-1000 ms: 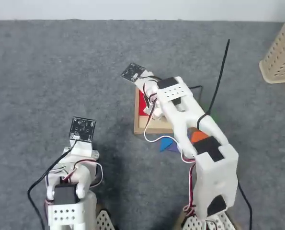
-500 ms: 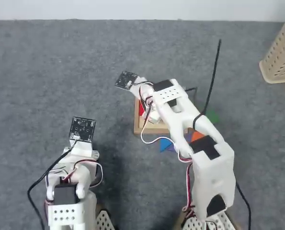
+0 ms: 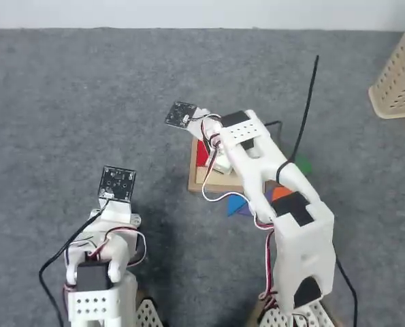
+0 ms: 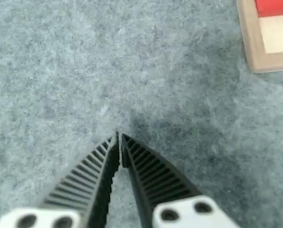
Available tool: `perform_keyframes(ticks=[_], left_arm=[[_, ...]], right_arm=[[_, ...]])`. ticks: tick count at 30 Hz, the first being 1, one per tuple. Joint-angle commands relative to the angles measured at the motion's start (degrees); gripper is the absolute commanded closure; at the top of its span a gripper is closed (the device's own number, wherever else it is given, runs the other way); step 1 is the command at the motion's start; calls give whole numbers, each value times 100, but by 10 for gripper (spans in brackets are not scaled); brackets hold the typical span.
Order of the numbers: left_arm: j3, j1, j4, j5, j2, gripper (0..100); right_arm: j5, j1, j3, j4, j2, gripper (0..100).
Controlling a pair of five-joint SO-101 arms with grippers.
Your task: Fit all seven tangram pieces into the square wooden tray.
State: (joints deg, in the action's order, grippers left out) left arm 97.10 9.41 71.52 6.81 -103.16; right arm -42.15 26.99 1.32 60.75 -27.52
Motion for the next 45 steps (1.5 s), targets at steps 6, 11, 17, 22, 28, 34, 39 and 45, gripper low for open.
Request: perform_keyframes(ticks=[6, 11, 17, 22, 28, 34, 39, 45], left_arm=[[-48, 26, 26, 53, 0, 988], [-48, 26, 26, 53, 0, 988], [-48, 26, 26, 53, 0, 988], [-48, 26, 26, 53, 0, 988], [-48, 26, 26, 53, 0, 988], [-48, 26, 26, 53, 0, 988], [-48, 26, 26, 53, 0, 988], [-48, 26, 26, 53, 0, 988]], right_arm=[[-88, 48, 1213, 971, 48, 975], [-97, 48, 1837, 1464, 22, 975], [-299, -92, 1881, 1464, 13, 975], [-334, -400, 1899, 1358, 4, 975], [-299, -690, 1916, 1121, -303, 975], [246, -1033, 2549, 1147, -646, 975], [993, -1376, 3270, 1138, -998, 975], [1705, -1604, 3938, 1165, -1402, 959]])
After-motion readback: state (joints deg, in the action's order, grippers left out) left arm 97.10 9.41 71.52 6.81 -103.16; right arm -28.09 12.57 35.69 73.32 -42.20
